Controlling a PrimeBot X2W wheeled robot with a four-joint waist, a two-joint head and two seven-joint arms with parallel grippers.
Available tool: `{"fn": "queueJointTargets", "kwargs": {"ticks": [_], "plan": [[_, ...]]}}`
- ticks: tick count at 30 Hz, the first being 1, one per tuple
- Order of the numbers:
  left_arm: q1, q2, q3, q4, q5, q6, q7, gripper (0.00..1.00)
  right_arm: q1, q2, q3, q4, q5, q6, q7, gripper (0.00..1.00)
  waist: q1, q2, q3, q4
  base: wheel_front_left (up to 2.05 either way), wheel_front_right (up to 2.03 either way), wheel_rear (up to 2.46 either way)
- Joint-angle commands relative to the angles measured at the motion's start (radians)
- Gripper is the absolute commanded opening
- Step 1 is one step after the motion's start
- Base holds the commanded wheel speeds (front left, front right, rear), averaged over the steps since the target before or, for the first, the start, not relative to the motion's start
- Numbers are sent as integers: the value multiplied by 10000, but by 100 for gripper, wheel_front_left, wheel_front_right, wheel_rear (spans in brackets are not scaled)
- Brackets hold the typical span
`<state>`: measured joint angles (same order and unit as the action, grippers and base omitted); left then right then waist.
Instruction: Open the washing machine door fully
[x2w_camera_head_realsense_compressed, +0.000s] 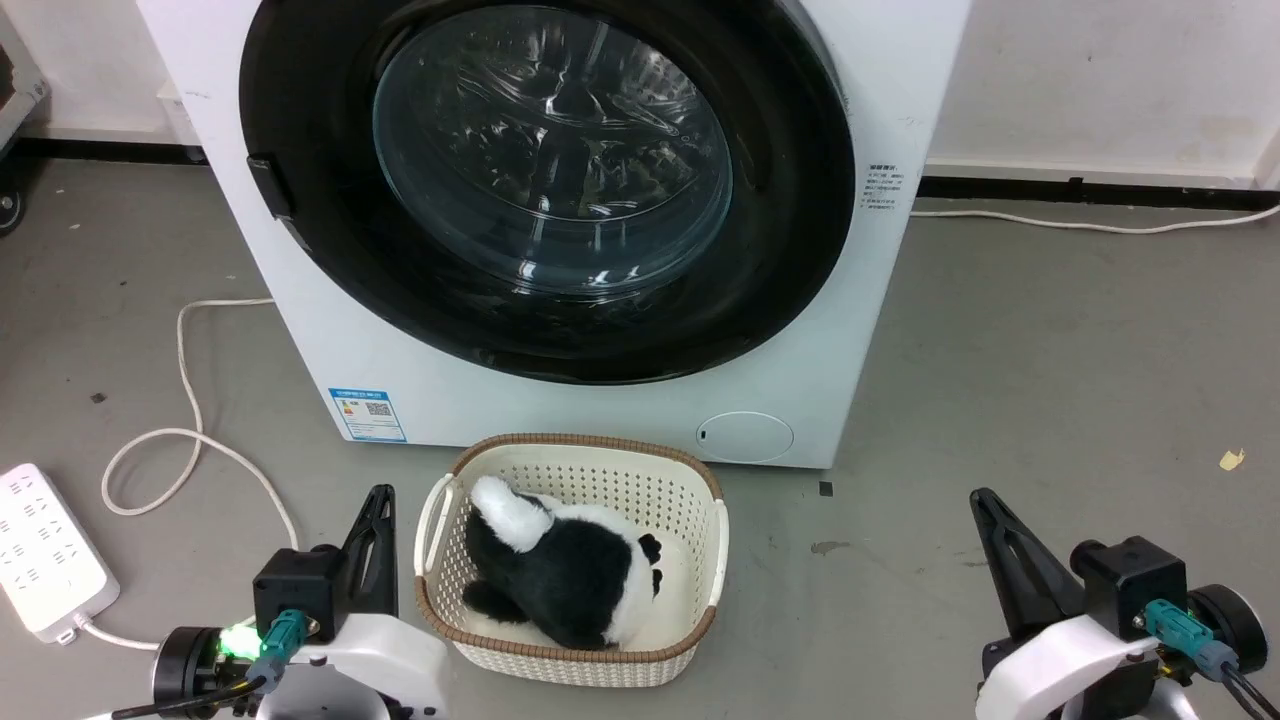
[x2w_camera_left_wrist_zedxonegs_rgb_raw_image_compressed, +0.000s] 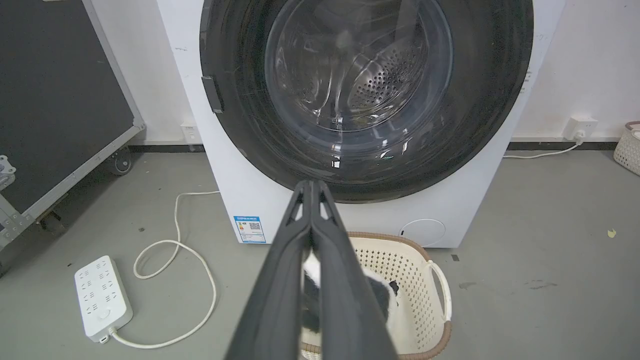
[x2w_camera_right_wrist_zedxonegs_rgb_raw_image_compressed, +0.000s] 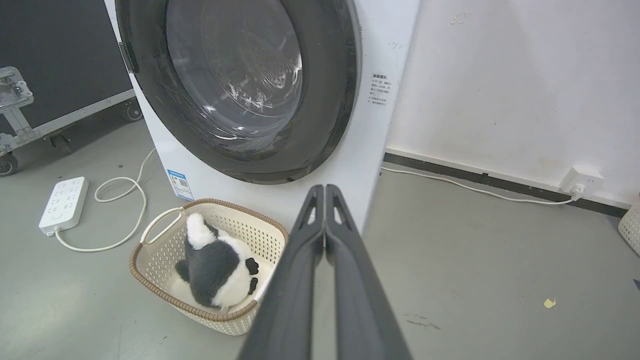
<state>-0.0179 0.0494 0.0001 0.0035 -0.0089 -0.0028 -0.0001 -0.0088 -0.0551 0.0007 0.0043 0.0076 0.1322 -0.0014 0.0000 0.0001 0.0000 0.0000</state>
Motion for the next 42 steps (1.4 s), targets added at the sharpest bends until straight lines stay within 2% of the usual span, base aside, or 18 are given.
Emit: {"fn": "queueJointTargets", "kwargs": {"ticks": [1,20,21,42], "plan": [[179,8,-1,-35,89,28,1,0,88,49,-7,-43,-76,-15,14,0,0,-1,0,0,0,0,0],[179,8,-1,-35,89,28,1,0,88,49,-7,-43,-76,-15,14,0,0,-1,0,0,0,0,0],[-1,-2,4,2,-8,0,-3,100,-1,-2,1,2,7,2,-1,100,0,-1,0,0,0,0,0],[161,0,-55,-110,-115,43,-365,100,90,5,-23,40,195,0,-365,100,0,-1,97,94,0,0,0]]}}
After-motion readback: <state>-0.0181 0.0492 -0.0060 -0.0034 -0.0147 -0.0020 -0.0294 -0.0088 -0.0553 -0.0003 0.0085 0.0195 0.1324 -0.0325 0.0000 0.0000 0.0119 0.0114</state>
